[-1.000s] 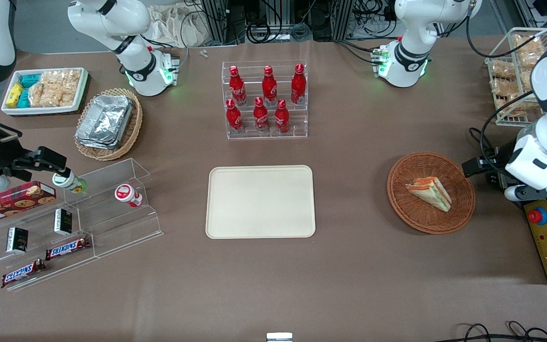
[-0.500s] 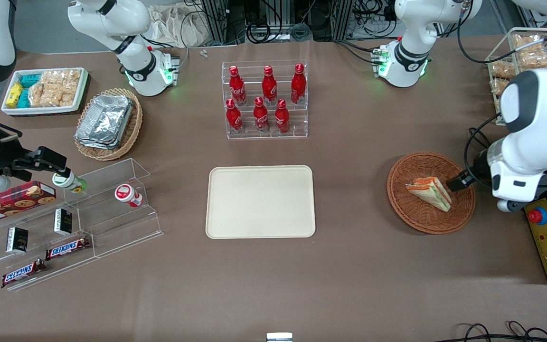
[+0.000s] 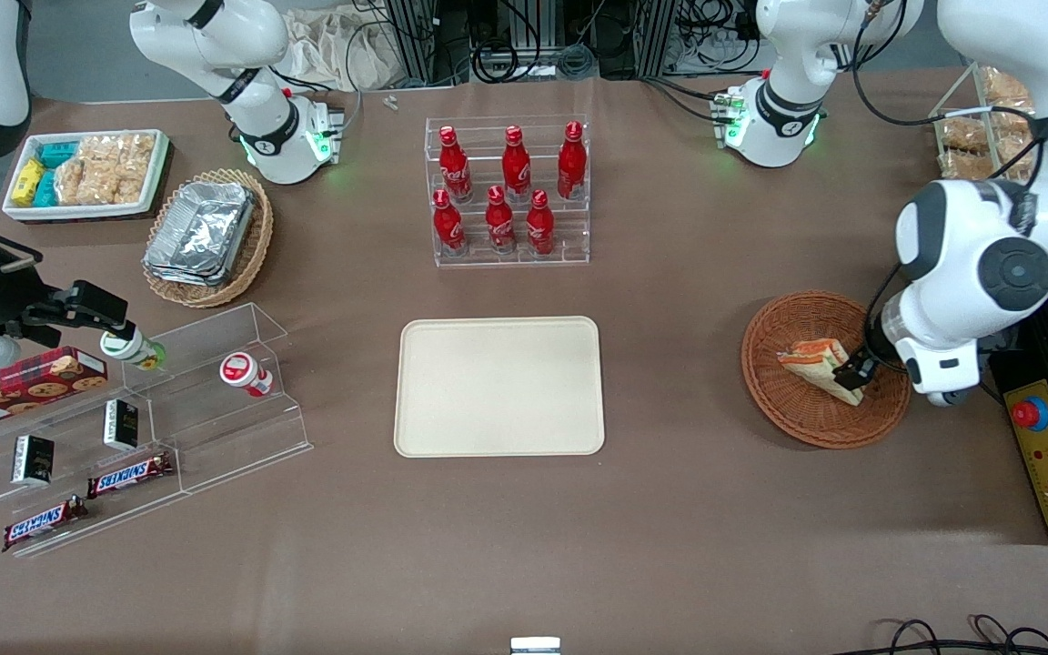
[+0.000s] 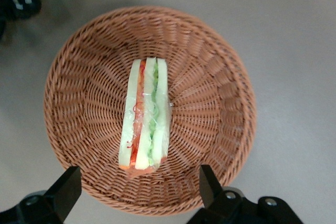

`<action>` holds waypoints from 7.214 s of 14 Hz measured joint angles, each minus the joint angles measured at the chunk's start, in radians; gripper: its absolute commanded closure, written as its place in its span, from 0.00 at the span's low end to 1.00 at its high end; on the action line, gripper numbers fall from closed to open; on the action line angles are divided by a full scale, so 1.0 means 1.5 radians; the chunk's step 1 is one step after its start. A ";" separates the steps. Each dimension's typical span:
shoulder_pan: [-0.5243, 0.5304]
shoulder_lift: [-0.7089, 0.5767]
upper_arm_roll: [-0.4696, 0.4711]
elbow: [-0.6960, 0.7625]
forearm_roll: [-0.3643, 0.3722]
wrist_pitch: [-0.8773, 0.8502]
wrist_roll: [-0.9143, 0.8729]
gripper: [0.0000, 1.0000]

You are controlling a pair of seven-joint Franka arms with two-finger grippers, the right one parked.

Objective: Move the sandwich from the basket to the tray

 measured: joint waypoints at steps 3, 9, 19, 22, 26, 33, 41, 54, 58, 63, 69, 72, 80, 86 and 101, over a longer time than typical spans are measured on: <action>0.001 0.019 0.004 -0.015 0.000 0.014 -0.040 0.00; 0.016 0.032 0.009 -0.053 0.000 0.059 -0.050 0.00; 0.016 0.091 0.008 -0.070 0.000 0.149 -0.083 0.00; 0.016 0.093 0.007 -0.060 0.000 0.153 -0.109 1.00; 0.015 0.093 0.004 -0.049 0.000 0.157 -0.130 1.00; 0.014 0.087 0.002 -0.005 0.000 0.111 -0.134 1.00; 0.009 0.064 -0.091 0.323 0.002 -0.285 -0.027 1.00; -0.253 0.299 -0.208 0.402 0.056 -0.068 0.028 1.00; -0.254 0.356 -0.203 0.405 0.087 -0.039 0.039 1.00; -0.254 0.373 -0.203 0.408 0.094 -0.017 0.065 0.90; -0.272 0.402 -0.204 0.412 0.102 0.010 0.068 0.00; -0.273 0.402 -0.204 0.413 0.102 0.010 0.068 0.00; -0.268 0.374 -0.200 0.443 0.145 -0.022 0.068 0.00; -0.183 0.180 -0.197 0.464 0.112 -0.221 0.155 0.00; 0.017 -0.045 -0.023 0.285 -0.012 -0.333 0.684 0.00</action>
